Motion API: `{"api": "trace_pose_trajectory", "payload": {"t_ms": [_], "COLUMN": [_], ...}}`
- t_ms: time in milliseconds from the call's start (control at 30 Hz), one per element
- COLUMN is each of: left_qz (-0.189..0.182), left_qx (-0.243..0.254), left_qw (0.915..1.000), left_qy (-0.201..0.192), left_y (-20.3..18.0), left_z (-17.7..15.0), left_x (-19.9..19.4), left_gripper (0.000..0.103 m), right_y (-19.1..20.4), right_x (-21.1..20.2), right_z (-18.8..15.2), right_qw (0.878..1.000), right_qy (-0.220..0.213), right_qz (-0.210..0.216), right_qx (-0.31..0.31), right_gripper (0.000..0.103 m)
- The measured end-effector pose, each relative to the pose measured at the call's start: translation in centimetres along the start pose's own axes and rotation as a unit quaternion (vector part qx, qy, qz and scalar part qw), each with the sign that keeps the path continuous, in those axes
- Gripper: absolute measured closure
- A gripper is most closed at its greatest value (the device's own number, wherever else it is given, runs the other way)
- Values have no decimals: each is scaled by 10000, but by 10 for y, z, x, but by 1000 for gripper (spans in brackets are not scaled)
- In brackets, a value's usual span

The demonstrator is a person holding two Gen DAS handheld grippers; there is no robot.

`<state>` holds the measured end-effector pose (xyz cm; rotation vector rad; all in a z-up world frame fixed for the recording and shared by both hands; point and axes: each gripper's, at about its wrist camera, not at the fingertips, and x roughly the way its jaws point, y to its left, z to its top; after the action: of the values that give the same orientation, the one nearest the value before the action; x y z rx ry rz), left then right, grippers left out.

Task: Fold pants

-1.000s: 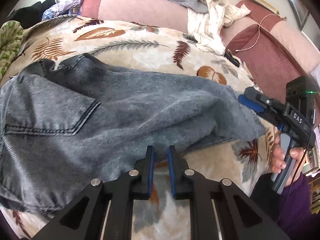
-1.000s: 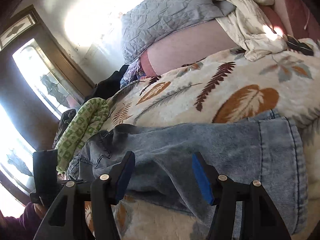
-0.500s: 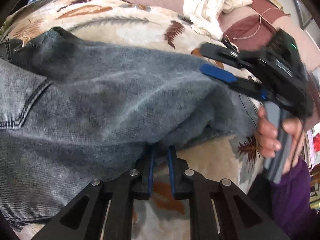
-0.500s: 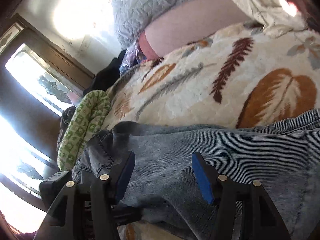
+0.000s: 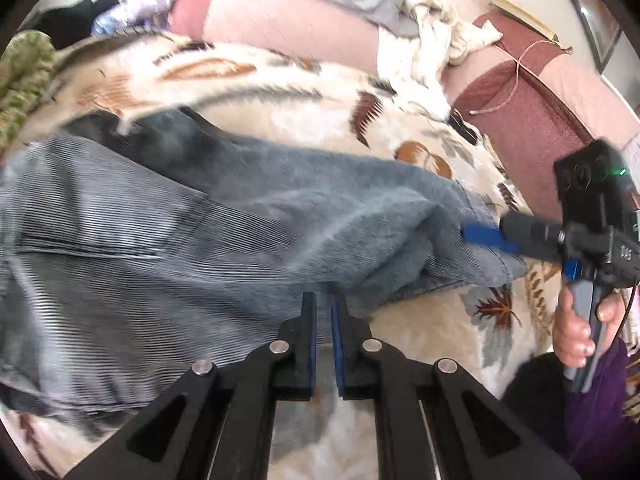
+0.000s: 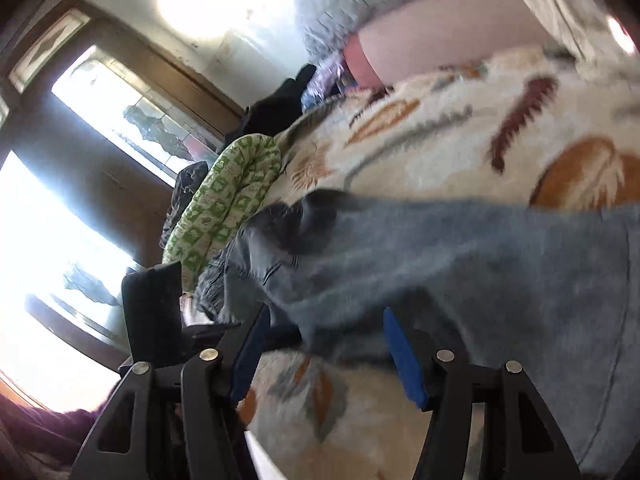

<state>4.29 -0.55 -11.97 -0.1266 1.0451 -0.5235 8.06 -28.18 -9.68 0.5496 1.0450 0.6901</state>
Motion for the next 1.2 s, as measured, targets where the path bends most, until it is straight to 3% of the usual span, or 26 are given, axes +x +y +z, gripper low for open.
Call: {"api": "trace_pose_trajectory", "payload": {"t_ms": [100, 267, 400, 500, 567, 600, 667, 767, 1067, 1200], "left_qz": [395, 1093, 1174, 1142, 1145, 1129, 1095, 907, 740, 765], "left_qx": [-54, -319, -871, -963, -1008, -1041, -1081, -1226, -1392, -1343], "left_qw": [9989, 9918, 9875, 9874, 9869, 9867, 9867, 9869, 9861, 9865], "left_qy": [-258, -579, -593, -528, -523, -532, -518, -529, -529, -533], "left_y": [18, 59, 98, 108, 112, 114, 120, 126, 132, 134], "left_z": [-1, -9, -14, -20, -22, -22, -21, -23, -25, -25], "left_x": [-18, -43, -47, -38, -33, -31, -30, -33, -42, -45], "left_gripper": [95, 95, 95, 95, 95, 95, 95, 95, 95, 96], "right_y": [-21, -44, -48, -53, -56, -57, -60, -67, -4, 6], "right_x": [11, 29, 40, 50, 50, 49, 47, 45, 7, 0], "right_z": [-15, -32, -32, -36, -37, -37, -37, -40, -58, -87], "right_qw": [9959, 9847, 9813, 9756, 9721, 9716, 9706, 9675, 9799, 9794], "right_qy": [159, 62, -48, -39, -163, -260, -421, -556, -1372, -1346], "right_qz": [392, 422, 28, -265, -360, -380, -514, -563, -549, -517], "right_qx": [805, 1692, 1926, 2179, 2310, 2321, 2312, 2402, 1339, 1413], "right_gripper": [41, 41, 41, 42, 55, 58, 79, 90, 95, 95]}}
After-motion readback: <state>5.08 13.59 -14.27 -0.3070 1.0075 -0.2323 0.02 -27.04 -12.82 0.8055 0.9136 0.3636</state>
